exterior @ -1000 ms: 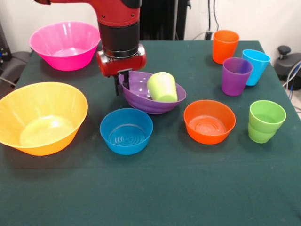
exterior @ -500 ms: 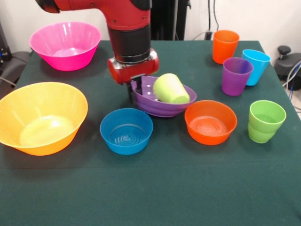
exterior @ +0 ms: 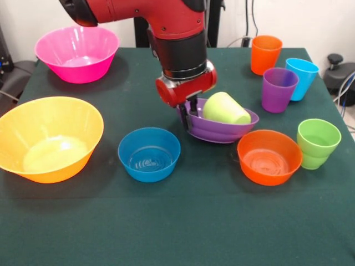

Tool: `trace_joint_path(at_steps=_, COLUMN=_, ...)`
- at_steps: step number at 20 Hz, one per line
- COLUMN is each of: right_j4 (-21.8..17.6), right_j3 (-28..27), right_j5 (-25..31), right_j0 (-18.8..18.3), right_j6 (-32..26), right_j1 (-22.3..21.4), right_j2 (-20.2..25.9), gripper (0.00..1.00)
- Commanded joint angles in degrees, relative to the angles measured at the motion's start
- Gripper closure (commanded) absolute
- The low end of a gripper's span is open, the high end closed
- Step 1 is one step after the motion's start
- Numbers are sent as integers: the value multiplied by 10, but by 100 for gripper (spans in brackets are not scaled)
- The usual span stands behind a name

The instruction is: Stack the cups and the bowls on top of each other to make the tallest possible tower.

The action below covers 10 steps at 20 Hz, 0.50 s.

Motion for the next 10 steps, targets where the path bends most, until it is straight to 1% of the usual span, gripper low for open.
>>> trace_joint_path(at_steps=1, right_j4=-60, right_j3=-73, right_j5=77, right_j0=11, right_j6=-200, right_j1=52, right_j2=28, gripper=100)
trace_joint_path(at_steps=3, right_j4=-66, right_j3=-86, right_j5=77, right_j0=13, right_j6=-205, right_j1=61, right_j2=24, gripper=100)
trace_joint_path(at_steps=7, right_j4=-74, right_j3=-90, right_j5=89, right_j0=13, right_j6=-219, right_j1=63, right_j2=20, gripper=100)
trace_joint_path(at_steps=9, right_j4=-84, right_j3=-90, right_j5=90, right_j0=12, right_j6=-222, right_j1=63, right_j2=13, gripper=100)
trace_joint_path(at_steps=10, right_j4=-92, right_j3=-89, right_j5=92, right_j0=11, right_j6=-234, right_j1=63, right_j2=12, gripper=100)
